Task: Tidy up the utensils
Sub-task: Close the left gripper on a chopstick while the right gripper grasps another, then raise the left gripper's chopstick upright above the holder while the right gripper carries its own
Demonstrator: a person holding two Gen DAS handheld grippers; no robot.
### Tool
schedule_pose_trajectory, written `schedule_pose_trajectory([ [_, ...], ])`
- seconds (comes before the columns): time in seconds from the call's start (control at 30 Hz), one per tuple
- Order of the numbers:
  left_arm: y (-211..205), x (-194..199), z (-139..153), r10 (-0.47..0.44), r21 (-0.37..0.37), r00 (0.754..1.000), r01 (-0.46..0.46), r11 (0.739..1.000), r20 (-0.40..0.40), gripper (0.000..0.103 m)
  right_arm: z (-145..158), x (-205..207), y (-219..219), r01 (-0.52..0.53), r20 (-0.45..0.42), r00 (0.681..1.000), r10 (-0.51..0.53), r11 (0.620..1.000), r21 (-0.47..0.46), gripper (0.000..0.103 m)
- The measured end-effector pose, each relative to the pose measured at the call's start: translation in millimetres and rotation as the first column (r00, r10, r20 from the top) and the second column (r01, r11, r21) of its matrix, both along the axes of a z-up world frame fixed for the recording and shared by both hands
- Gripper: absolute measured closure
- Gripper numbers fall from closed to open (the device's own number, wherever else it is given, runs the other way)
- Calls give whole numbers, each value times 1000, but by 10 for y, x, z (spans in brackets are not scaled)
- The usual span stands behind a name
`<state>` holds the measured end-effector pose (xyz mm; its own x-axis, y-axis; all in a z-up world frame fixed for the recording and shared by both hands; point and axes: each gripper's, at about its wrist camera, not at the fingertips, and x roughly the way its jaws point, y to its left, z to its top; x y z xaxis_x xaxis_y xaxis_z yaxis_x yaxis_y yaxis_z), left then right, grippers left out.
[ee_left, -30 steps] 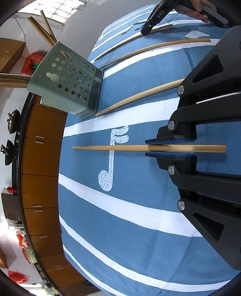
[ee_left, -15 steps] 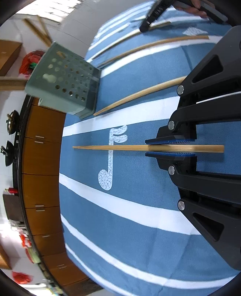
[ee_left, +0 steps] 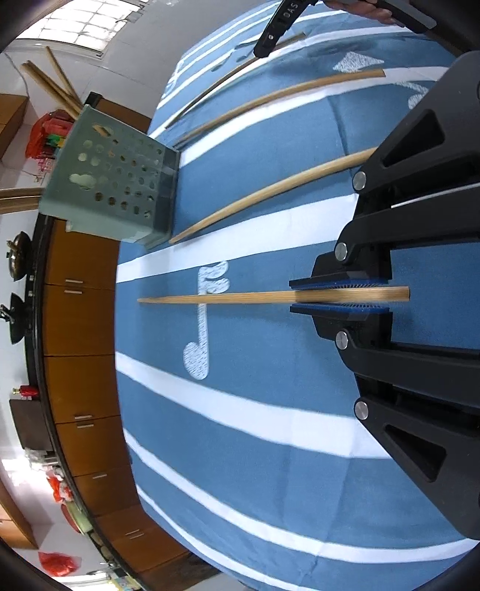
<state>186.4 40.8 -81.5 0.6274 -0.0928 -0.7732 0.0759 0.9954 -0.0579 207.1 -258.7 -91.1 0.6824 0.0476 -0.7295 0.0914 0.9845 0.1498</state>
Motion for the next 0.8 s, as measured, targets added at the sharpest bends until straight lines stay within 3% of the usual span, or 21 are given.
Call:
schedule_pose_trajectory([
  [0.4, 87, -114, 501, 24, -48, 991, -18, 999, 132, 96, 535, -220, -102, 17, 179, 984, -19, 1000, 15, 95],
  [0.8, 147, -200, 955, 56, -107, 961, -28, 994, 270, 96, 982, -359, -176, 36, 352, 935, -46, 999, 35, 95],
])
